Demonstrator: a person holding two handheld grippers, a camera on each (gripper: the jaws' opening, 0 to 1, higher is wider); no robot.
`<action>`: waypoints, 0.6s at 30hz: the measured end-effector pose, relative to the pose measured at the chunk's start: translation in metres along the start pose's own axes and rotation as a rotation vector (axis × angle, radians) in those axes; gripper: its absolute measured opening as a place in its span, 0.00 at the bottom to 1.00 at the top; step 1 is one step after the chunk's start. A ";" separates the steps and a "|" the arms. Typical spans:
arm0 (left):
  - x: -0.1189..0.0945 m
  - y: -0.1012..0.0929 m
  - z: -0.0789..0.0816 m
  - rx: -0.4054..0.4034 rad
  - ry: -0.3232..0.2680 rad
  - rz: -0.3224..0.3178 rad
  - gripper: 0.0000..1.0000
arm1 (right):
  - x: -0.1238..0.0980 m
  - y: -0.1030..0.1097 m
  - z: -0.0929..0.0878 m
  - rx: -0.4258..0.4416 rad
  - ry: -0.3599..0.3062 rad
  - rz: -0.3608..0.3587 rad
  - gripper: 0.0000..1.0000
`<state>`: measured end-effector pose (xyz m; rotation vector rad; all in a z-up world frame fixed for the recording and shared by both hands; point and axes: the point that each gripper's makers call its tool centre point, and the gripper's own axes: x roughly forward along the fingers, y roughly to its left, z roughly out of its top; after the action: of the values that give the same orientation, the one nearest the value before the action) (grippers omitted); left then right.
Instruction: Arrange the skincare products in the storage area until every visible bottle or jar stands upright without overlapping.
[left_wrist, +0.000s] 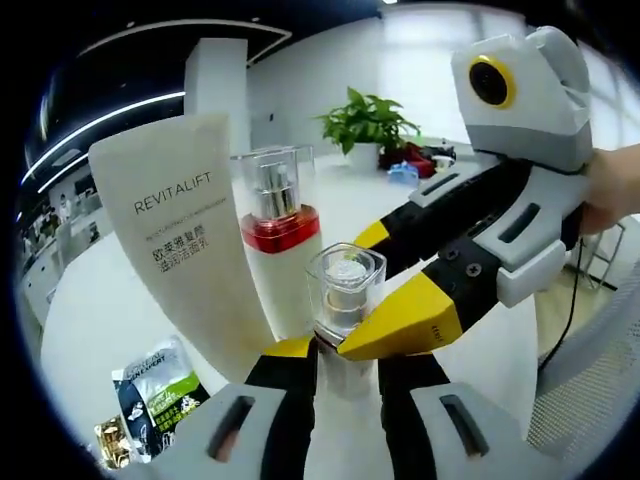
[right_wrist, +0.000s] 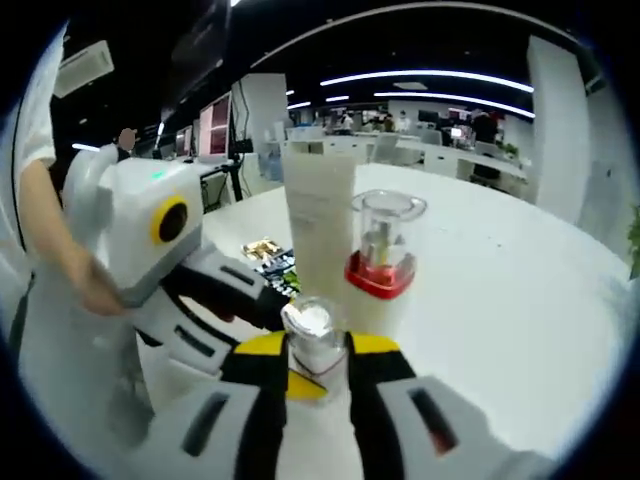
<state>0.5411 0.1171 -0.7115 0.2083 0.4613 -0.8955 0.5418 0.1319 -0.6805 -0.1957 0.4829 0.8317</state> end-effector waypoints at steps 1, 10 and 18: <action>0.000 0.000 0.000 0.001 0.001 -0.004 0.20 | 0.000 0.000 0.000 0.001 0.001 -0.002 0.23; 0.001 -0.001 -0.002 0.001 0.007 -0.019 0.21 | 0.000 -0.002 -0.002 0.007 0.008 -0.012 0.25; -0.004 -0.003 -0.003 -0.001 0.016 -0.028 0.27 | -0.004 0.001 -0.003 0.016 0.013 -0.020 0.30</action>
<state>0.5356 0.1197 -0.7123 0.2086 0.4811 -0.9212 0.5374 0.1287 -0.6813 -0.1909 0.4985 0.8069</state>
